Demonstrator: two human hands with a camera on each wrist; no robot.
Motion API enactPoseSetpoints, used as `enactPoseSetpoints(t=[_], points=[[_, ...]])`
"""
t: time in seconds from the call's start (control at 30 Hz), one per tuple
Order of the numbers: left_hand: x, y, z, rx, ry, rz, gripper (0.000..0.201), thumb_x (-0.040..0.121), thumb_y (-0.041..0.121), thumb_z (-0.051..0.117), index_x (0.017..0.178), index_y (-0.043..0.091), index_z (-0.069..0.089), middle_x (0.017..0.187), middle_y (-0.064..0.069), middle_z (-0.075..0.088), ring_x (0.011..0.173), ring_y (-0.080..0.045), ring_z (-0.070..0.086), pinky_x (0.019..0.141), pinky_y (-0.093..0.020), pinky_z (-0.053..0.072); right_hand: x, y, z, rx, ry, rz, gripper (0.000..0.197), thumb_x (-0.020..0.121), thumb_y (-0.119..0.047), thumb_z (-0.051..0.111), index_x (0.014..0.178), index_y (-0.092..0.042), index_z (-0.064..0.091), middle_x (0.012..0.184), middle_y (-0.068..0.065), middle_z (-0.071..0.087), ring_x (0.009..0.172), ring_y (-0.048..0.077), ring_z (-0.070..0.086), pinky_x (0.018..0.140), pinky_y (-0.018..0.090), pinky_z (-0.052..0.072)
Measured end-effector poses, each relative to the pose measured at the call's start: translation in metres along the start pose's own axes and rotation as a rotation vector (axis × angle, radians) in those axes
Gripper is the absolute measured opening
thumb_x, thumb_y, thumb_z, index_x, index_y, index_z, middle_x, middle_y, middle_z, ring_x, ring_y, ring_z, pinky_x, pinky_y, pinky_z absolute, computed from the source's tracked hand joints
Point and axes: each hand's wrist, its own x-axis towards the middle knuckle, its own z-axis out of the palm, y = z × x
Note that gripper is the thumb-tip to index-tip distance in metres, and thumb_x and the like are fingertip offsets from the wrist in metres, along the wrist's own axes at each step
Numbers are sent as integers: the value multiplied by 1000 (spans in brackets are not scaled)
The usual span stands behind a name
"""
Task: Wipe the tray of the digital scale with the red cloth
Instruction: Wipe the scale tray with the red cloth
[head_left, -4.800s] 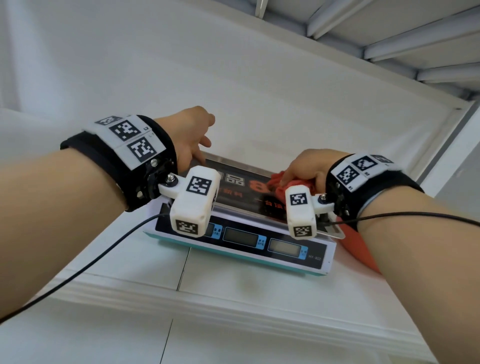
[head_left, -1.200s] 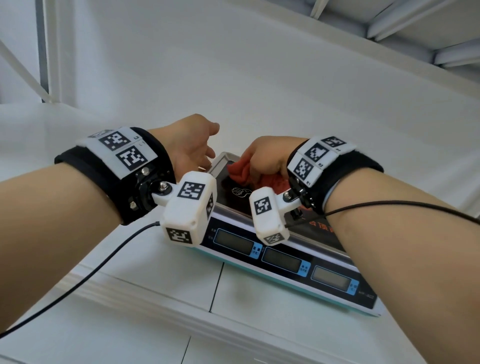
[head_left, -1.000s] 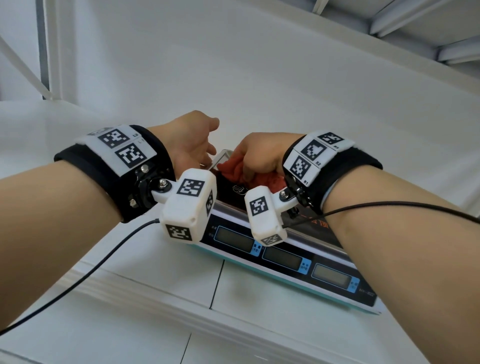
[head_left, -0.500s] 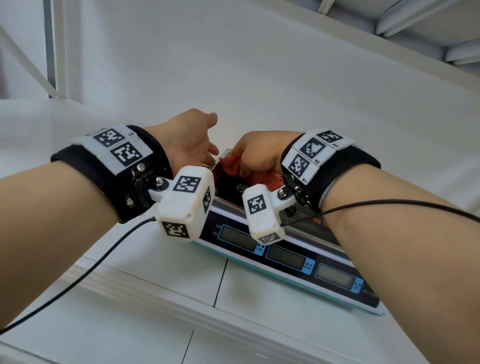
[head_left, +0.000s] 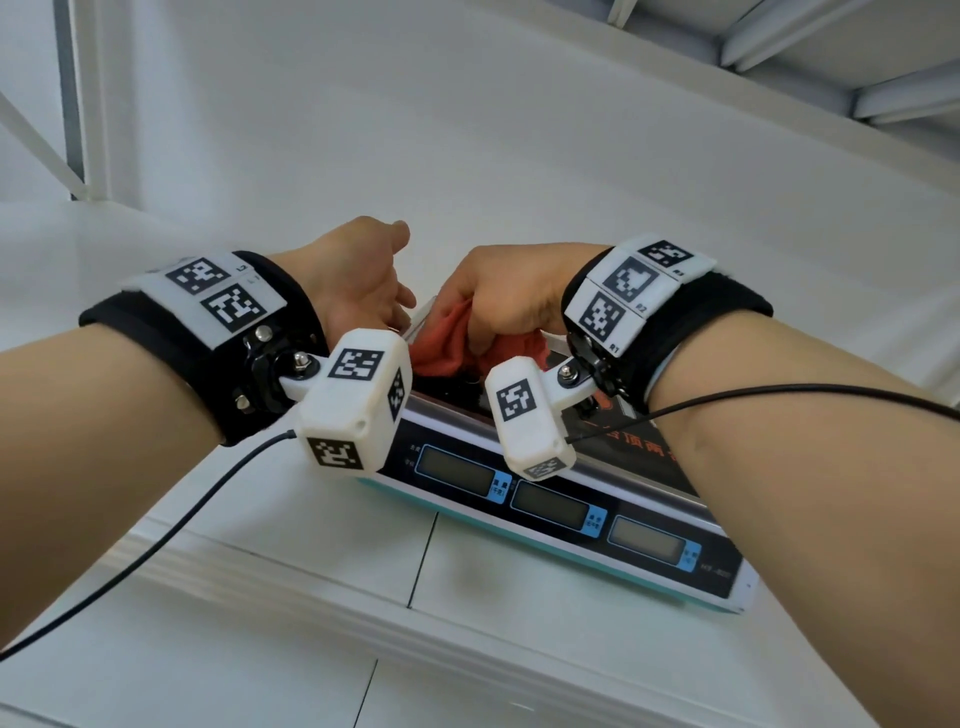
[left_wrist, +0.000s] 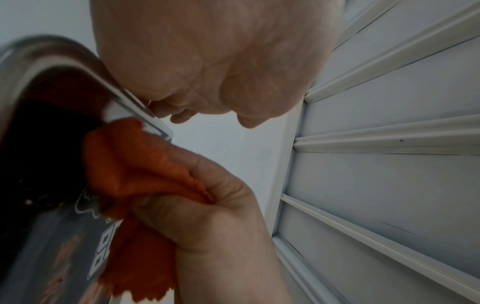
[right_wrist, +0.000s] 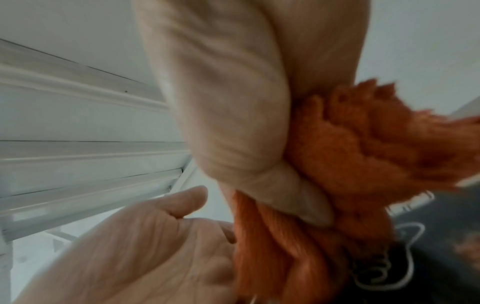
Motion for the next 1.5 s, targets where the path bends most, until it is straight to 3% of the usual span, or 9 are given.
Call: enactPoseSetpoints(t=[0.1,0.27,0.5,0.63,0.83,0.93,1.1,1.23,1.5], points=[[0,-1,-2,6,-13,-7,91,91,67,27,149,-3,18,150,-33,27,134,-49,34,103,-64,30,6,-1,4,-26,66,-44,51,80,14,55,107,-22,79,85,-7,79,56,-4,66,47,19,53],[1,-1,2,6,-1,-2,92,91,67,28,149,-4,19,147,-32,33,130,-49,39,99,-65,34,1,-6,10,-38,-34,-130,56,76,10,61,83,-41,80,99,5,79,100,38,71,84,63,56],[-6,-3,13,12,83,19,85,95,61,29,153,2,9,158,-26,10,145,-39,11,113,-58,17,-13,3,-2,7,-197,-14,38,82,17,59,96,-11,80,91,1,80,86,11,76,59,25,60],[-9,-7,16,155,187,44,66,96,39,49,147,1,30,152,-18,33,138,-34,32,95,-51,42,-15,15,-11,27,-46,61,42,84,17,54,100,-13,79,84,-3,80,58,3,70,39,16,46],[-18,-11,19,231,179,21,36,97,35,46,118,8,59,118,-17,60,92,-28,58,65,-37,52,-4,24,-1,-63,-21,46,53,87,5,59,100,-44,76,96,-11,77,80,13,71,52,23,54],[-19,-11,21,271,158,-9,55,98,44,38,131,2,50,134,-16,50,106,-30,53,72,-45,49,-10,25,-2,18,-119,59,54,85,12,57,103,-34,79,102,-4,79,74,11,69,54,23,53],[-15,-10,21,249,149,-42,71,97,51,33,145,0,35,156,-11,26,139,-32,27,98,-54,38,-14,34,-5,224,-135,79,50,82,20,53,96,-19,81,98,2,80,100,16,72,99,48,48],[-10,-10,18,235,122,-53,74,96,53,33,148,0,30,159,-12,20,143,-32,20,108,-57,28,-7,41,-2,228,85,131,53,82,18,51,89,-27,78,81,-5,80,68,10,72,79,39,55],[-7,-10,19,231,116,-44,73,96,52,33,145,-2,33,157,-13,23,140,-34,27,103,-58,34,5,46,-1,290,218,241,40,78,14,64,90,-24,62,97,15,66,77,30,66,64,39,57]])
